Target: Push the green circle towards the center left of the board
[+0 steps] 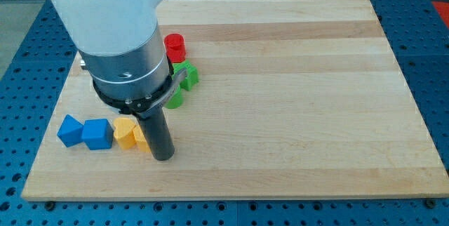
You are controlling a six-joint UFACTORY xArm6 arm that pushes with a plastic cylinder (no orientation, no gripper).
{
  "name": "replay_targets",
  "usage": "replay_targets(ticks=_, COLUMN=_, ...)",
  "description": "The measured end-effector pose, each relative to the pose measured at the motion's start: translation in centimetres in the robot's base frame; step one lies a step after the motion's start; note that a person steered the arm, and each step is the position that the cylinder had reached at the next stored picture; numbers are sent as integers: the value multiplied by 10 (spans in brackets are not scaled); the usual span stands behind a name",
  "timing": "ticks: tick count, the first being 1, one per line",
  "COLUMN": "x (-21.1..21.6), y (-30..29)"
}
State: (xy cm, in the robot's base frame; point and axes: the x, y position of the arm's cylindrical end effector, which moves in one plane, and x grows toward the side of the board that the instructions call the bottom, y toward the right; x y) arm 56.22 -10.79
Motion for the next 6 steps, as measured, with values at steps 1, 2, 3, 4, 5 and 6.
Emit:
replay_targets(ticks=1, x=-22, y=22)
replay_targets(ticks=2, x=-48, y=55)
replay_targets(ticks=3, x=-70, y=51)
replay_targets(ticks=4, x=-84, y=51)
replay_targets(ticks=5, x=-101, y=51)
replay_targets(ticks=6, x=-114, y=54)
